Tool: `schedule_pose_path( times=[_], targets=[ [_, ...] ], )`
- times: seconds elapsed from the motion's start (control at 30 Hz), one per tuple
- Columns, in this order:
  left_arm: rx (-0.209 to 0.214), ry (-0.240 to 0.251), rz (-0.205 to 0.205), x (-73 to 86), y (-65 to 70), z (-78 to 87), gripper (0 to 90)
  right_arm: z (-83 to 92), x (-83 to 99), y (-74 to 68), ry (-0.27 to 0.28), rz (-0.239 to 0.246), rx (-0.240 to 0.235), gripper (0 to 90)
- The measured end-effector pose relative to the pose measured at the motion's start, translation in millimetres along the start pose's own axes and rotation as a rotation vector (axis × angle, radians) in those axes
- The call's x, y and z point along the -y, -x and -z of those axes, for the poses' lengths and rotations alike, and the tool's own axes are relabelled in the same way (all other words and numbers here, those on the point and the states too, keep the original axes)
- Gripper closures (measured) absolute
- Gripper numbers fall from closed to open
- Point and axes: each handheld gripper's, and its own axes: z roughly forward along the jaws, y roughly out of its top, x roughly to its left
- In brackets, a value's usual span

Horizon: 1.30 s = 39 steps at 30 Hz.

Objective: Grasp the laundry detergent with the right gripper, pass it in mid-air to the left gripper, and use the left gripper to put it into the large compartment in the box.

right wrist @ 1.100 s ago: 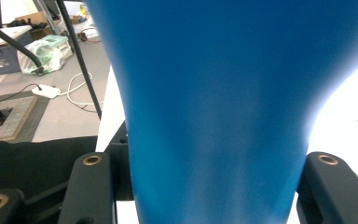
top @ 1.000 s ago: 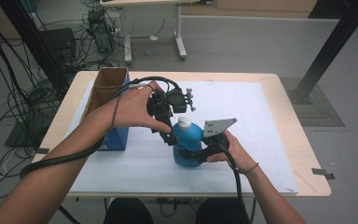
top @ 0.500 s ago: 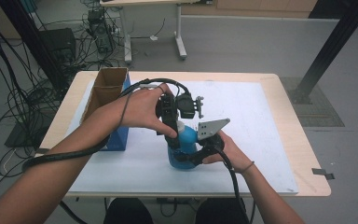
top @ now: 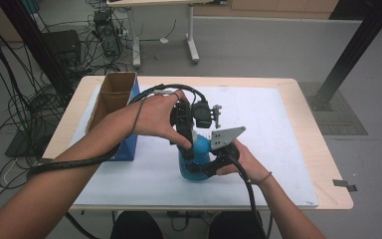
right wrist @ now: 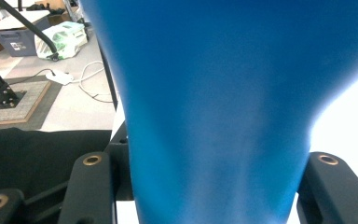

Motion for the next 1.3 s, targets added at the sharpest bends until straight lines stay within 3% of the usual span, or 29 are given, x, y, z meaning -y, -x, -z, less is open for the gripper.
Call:
schedule_pose_path(
  times=[1.3],
  targets=[
    [-0.014, 0.006, 0.007, 3.2, -0.6, -1.5, 8.3, -3.0, 1.1, 1.0, 0.004, 0.002, -0.005, 43.0]
  ],
)
